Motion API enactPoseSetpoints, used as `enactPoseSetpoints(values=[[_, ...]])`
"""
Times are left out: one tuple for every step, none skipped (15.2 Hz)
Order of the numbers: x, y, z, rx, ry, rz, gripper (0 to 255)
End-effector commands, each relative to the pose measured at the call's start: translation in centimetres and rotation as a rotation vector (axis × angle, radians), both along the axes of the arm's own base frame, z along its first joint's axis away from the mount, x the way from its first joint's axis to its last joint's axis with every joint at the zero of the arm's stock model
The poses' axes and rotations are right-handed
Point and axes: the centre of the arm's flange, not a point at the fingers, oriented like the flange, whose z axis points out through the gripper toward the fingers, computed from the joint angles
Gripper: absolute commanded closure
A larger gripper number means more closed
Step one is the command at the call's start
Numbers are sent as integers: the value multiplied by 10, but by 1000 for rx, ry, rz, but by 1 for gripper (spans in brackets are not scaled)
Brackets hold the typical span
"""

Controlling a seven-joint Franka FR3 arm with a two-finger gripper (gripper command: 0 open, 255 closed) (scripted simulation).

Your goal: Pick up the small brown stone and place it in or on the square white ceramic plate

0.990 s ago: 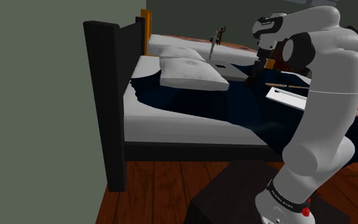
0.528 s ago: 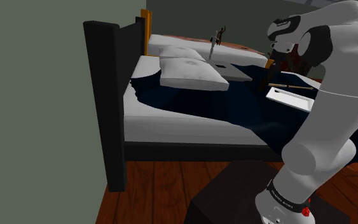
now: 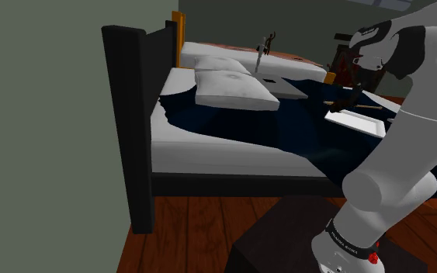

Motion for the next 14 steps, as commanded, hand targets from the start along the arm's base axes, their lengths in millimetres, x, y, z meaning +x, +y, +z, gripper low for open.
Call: enactPoseSetpoints(values=[[-26,-6,-3,0,0,1,255],[-39,-10,-3,0,0,1,255],[-52,-14,-4,0,0,1,255],[-64,-17,-4,0,0,1,255],[-77,-21,-4,0,0,1,255],[-92,-25,-5,0,0,1,255],[-92,-25,-10,0,0,1,255],[-92,-25,-15,0,0,1,255],[-92,-25,-21,0,0,1,255],[-92,-25,-26,0,0,1,255],[-92,-25,-31,0,0,1,255],[-92,-25,-36,0,0,1,255],[-92,-25,-42,0,0,1,255],[-92,-25,-47,0,0,1,255]])
